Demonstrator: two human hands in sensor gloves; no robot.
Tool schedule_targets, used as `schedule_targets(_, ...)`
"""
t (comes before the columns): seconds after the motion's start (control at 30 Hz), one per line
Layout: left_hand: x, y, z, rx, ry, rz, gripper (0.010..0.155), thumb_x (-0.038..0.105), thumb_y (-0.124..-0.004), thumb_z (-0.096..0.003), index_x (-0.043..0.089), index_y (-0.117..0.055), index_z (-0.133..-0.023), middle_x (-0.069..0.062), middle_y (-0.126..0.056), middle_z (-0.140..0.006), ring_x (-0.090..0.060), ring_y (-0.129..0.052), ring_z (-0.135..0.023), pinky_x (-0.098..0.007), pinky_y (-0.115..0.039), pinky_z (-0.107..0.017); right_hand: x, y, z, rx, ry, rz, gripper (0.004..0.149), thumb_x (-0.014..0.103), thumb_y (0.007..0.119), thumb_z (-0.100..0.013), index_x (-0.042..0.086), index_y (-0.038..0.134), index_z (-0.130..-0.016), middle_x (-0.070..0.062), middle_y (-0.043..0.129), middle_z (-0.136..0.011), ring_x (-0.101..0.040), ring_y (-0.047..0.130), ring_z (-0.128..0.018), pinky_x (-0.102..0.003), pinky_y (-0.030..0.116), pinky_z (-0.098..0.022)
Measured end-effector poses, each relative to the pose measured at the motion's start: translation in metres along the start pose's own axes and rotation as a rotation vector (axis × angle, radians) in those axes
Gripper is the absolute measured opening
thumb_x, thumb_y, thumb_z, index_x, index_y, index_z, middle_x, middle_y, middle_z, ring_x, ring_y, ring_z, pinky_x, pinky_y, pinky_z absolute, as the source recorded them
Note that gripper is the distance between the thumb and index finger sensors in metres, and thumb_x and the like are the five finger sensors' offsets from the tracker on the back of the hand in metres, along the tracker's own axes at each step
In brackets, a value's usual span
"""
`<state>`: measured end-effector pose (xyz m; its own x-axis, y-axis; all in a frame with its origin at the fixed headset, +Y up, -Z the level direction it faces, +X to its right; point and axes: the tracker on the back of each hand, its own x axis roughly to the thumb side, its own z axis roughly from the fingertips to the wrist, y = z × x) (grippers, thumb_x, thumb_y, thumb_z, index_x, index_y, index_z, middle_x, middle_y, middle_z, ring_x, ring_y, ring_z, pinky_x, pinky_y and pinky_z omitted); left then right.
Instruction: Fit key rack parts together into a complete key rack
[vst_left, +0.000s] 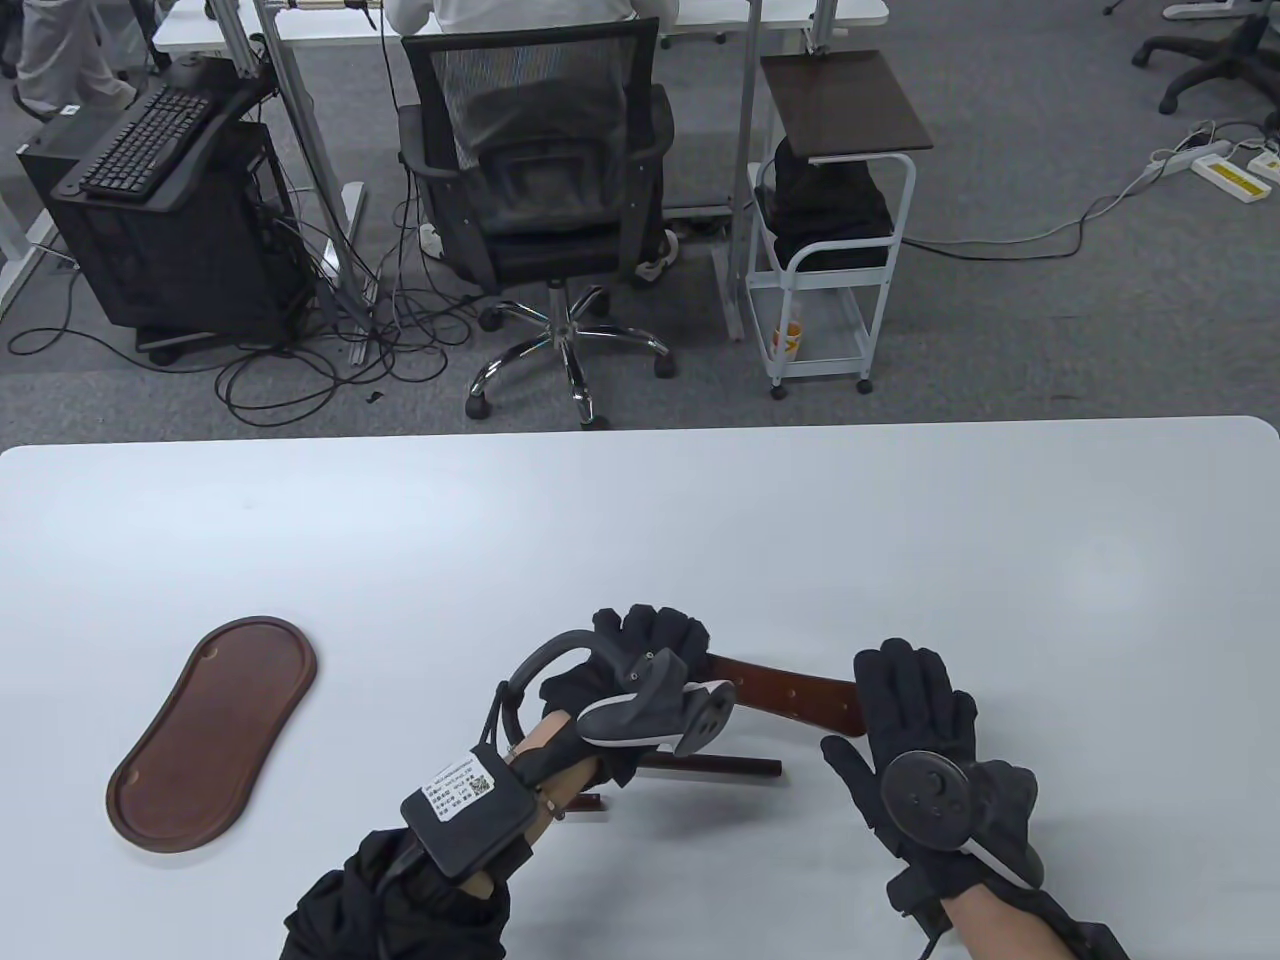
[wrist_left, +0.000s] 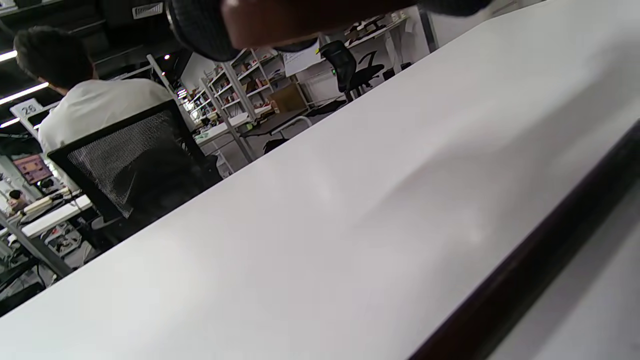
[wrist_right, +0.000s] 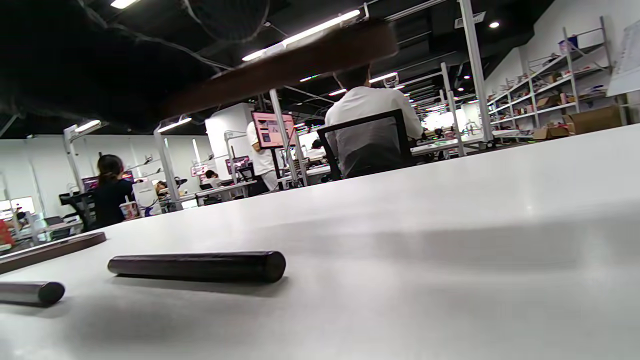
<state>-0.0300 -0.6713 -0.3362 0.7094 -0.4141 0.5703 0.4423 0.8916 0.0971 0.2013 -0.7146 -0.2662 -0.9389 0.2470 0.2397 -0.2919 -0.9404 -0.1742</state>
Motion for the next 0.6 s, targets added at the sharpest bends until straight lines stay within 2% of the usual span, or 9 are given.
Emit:
schedule_targets(0.1, 0.012, 0.01, 0.008, 0.022, -0.035, -0.018, 0.073, 0.041, -0.062, -0.0531, 0.018, -0.028, -0.113, -0.013, -0.041, -0.12, -0.037, -0.054, -0.111, -0.061, -0.062, -0.081, 0.005, 0.0, 0.001, 0.004, -0.041, 0.03, 0.08, 0.052, 0.064, -0.057, 0.013, 0.024, -0.114, -0.02, 0.022, -0.121, -0.049, 0.023, -0.105, -0.075, 0.034, -0.067)
schedule_targets(0.23, 0.023, 0.022, 0.018, 0.053, -0.059, -0.024, 0.072, 0.039, -0.062, -0.0534, 0.016, -0.028, -0.113, -0.015, -0.042, -0.119, -0.038, -0.054, -0.111, -0.063, -0.062, -0.08, 0.01, 0.0, 0.002, -0.001, -0.078, 0.067, 0.083, 0.053, 0.07, -0.054, 0.012, 0.03, -0.114, -0.021, 0.034, -0.121, -0.05, 0.038, -0.104, -0.076, 0.048, -0.064)
schedule_targets(0.37, 0.024, 0.026, 0.025, 0.091, -0.046, -0.044, 0.072, 0.038, -0.06, -0.0538, 0.016, -0.026, -0.113, -0.015, -0.04, -0.12, -0.039, -0.053, -0.112, -0.063, -0.06, -0.082, 0.012, -0.004, 0.003, -0.074, -0.093, 0.057, 0.074, 0.046, 0.076, -0.053, 0.008, 0.047, -0.109, -0.025, 0.051, -0.109, -0.049, 0.058, -0.09, -0.061, 0.069, -0.055)
schedule_targets(0.43, 0.023, 0.023, 0.027, 0.098, -0.045, -0.036, 0.071, 0.038, -0.058, -0.0541, 0.017, -0.025, -0.113, -0.014, -0.039, -0.121, -0.038, -0.051, -0.113, -0.063, -0.058, -0.083, 0.013, -0.006, 0.004, -0.099, -0.121, 0.037, 0.071, 0.044, 0.078, -0.052, 0.008, 0.051, -0.107, -0.022, 0.058, -0.104, -0.046, 0.065, -0.083, -0.055, 0.073, -0.051)
schedule_targets(0.6, 0.016, 0.019, 0.035, 0.145, -0.032, -0.003, 0.07, 0.039, -0.058, -0.0545, 0.02, -0.026, -0.114, -0.009, -0.039, -0.123, -0.036, -0.049, -0.115, -0.062, -0.055, -0.084, 0.017, -0.006, 0.005, -0.112, -0.168, 0.047, 0.07, 0.045, 0.077, -0.052, 0.007, 0.053, -0.107, -0.021, 0.064, -0.099, -0.043, 0.071, -0.076, -0.052, 0.075, -0.047)
